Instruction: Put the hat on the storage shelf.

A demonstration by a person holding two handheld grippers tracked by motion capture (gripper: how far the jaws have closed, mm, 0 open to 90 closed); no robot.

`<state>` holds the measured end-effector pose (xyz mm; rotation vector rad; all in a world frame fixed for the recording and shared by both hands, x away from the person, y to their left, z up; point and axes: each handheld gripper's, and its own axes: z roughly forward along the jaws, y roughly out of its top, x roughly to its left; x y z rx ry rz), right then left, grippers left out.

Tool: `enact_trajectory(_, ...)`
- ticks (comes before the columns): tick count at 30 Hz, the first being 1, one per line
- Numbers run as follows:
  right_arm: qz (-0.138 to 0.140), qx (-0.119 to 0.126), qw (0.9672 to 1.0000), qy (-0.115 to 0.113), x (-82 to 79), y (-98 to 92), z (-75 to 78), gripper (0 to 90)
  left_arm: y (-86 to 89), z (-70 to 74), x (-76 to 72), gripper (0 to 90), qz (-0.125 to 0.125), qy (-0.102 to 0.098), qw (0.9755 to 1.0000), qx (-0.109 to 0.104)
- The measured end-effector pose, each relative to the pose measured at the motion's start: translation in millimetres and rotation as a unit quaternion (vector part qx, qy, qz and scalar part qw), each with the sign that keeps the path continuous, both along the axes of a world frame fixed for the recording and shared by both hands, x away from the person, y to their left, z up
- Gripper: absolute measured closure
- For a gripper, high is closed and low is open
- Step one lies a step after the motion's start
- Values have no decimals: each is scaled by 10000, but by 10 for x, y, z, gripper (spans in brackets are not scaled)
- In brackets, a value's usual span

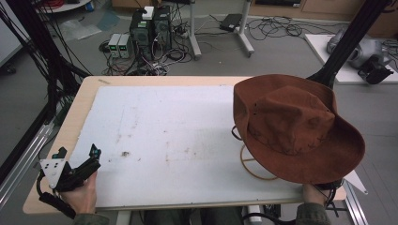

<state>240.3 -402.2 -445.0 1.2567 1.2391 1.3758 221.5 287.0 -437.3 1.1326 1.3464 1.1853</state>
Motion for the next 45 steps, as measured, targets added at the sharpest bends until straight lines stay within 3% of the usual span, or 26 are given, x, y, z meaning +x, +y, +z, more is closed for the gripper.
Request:
enact_trajectory(3, 5, 6, 10000, 51, 1, 10, -1, 38, -8, -20, 7, 59, 8, 37, 10000, 70)
enact_trajectory(13, 40, -105, 9999, 15, 19, 30, 5, 38, 56, -51, -37, 59, 157, 16, 9999, -21)
enact_trajectory(18, 35, -41, 10000, 76, 22, 55, 7, 38, 68, -57, -47, 59, 139, 11, 9999, -67)
enact_trajectory(22, 25, -122, 9999, 1, 29, 47, 9, 38, 83, -63, -57, 59, 165, 6, 9998, -126)
enact_trajectory(45, 49, -111, 9999, 18, 23, 56, 13, 38, 53, -60, -64, 59, 104, -13, 9999, -94)
